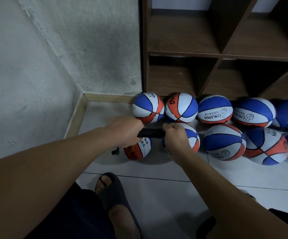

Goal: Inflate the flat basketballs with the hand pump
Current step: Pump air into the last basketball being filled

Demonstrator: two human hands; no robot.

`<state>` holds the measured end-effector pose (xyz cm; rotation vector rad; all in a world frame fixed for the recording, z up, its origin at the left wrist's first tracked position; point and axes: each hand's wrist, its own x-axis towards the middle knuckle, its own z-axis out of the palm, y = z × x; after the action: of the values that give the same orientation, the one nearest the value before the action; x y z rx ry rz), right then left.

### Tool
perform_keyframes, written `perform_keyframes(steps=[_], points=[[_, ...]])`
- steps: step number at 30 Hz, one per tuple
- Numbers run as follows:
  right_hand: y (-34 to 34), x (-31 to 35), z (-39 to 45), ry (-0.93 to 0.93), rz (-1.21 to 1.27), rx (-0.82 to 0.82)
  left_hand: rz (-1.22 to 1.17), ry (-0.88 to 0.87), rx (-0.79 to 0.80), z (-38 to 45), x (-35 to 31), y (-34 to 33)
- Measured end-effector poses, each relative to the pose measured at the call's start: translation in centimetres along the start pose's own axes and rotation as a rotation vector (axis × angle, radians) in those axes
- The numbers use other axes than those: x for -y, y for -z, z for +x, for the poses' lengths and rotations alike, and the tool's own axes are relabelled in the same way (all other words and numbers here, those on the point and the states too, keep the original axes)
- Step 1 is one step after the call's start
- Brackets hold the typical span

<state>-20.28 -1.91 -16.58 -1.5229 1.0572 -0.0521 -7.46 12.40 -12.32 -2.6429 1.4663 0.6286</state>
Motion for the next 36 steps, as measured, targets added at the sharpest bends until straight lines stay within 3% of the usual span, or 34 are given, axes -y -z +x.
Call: perform_keyframes(steps=[4, 10, 16, 21, 32, 36], points=[[3.1, 1.0, 1.1, 0.019, -0.059, -0.100, -0.002, 0.047, -0.009, 0.1, 1.2, 0.8], [6.8, 1.9, 2.6, -0.063, 0.055, -0.186, -0.129, 0.129, 0.040, 0.0, 2.5, 1.0], [2.5, 1.9, -0.3, 0.057, -0.017, -0.103, -0.011, 0.088, -0.001, -0.2, 0.4, 1.1], [0.9, 2.3, -0.9, 0.140, -0.076, -0.039, -0.046, 0.050, -0.026, -0.1, -0.6, 0.5], [0.5, 1.0, -0.7, 0.137, -0.101, 0.045, -0.023, -0.008, 0.026, -0.3, 0.6, 0.3], [2.8, 1.3, 0.6, 0.077, -0.102, -0.023, -0.049, 0.025, 0.050, -0.1, 2.0, 0.4]])
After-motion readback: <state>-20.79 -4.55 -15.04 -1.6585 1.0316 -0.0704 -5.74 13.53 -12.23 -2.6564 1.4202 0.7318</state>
